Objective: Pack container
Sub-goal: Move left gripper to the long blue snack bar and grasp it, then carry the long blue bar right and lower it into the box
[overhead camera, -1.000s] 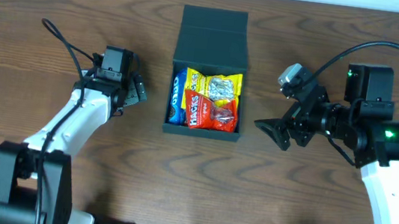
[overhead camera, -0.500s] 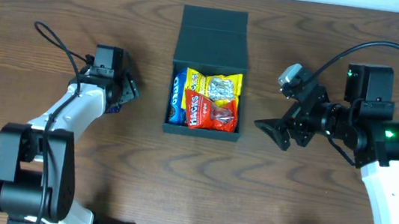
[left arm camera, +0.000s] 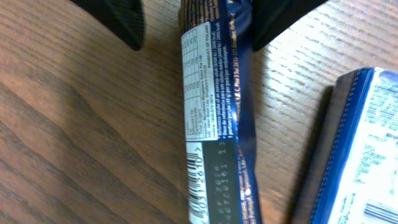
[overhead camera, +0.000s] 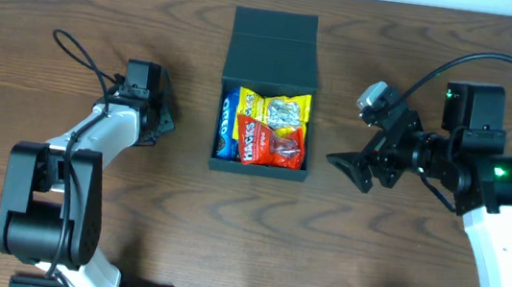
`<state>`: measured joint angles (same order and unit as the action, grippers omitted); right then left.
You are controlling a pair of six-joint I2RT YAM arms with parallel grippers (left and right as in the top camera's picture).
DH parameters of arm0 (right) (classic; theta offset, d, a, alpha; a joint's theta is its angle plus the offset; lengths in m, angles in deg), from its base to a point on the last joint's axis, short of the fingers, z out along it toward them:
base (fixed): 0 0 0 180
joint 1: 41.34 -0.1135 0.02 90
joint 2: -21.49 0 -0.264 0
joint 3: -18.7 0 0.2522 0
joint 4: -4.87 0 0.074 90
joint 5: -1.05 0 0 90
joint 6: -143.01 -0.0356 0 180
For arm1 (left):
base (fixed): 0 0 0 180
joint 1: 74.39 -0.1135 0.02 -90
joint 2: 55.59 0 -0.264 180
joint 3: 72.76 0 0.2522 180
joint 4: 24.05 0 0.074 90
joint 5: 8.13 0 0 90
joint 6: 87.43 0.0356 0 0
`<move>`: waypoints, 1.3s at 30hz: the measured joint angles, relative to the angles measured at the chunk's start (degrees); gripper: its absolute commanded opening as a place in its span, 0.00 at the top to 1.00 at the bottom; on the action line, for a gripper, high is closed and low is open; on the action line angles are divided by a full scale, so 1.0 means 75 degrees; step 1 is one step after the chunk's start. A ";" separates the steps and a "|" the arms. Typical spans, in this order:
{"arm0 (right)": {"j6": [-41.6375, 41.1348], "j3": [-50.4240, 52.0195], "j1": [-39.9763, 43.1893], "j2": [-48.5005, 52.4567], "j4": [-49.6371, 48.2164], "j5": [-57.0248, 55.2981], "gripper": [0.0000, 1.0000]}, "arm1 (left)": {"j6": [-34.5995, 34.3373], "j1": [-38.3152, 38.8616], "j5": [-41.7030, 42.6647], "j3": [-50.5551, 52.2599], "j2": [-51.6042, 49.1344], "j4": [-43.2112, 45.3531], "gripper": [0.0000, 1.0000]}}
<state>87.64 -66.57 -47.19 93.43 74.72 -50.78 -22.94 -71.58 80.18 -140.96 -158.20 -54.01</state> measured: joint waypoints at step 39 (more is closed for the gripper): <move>0.0000 0.0000 0.0000 -0.0003 0.0000 0.0000 0.01 | 0.1641 0.2565 0.1023 -0.0082 0.3153 -0.1629 0.81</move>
<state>87.64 -66.57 -47.19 93.41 74.72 -50.78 -10.64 -52.35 87.85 -141.57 -134.55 -66.23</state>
